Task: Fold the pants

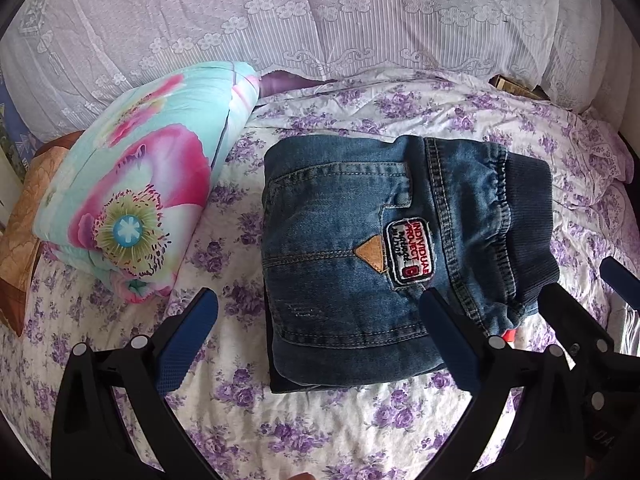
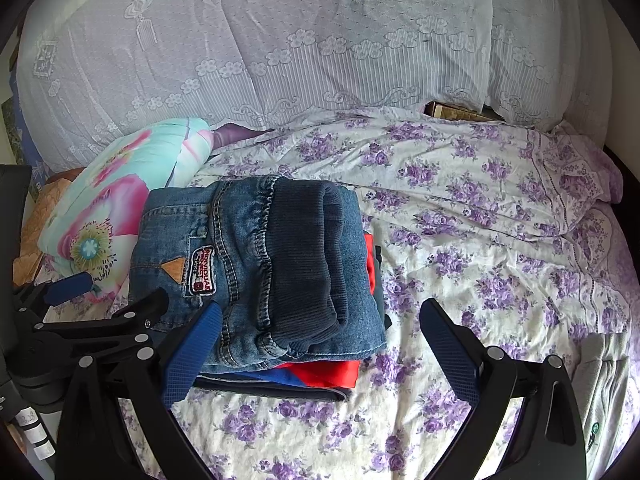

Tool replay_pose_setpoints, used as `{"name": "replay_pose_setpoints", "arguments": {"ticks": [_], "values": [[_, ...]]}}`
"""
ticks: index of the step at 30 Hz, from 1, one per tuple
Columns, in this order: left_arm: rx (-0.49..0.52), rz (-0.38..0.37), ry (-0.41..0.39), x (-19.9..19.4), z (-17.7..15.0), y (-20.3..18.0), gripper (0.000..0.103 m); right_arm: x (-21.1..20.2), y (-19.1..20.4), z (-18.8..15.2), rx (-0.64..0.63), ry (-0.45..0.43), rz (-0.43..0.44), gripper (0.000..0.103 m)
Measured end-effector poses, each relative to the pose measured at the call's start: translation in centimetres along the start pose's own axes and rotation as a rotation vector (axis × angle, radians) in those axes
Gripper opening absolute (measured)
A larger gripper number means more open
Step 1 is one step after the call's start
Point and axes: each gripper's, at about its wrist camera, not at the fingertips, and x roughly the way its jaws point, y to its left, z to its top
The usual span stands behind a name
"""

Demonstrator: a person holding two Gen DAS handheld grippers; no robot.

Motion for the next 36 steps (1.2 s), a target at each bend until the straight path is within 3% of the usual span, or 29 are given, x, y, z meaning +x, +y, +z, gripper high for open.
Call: {"name": "replay_pose_setpoints", "arguments": {"ticks": [19, 36], "values": [[0.009, 0.002, 0.053, 2.9, -0.1, -0.3, 0.098, 2.7, -0.3, -0.5, 0.008, 0.054, 0.002, 0.1], [0.004, -0.014, 0.043, 4.0, 0.1, -0.4, 0.098, 4.3, -1.0, -0.4, 0.046, 0.077, 0.027, 0.1]]}}
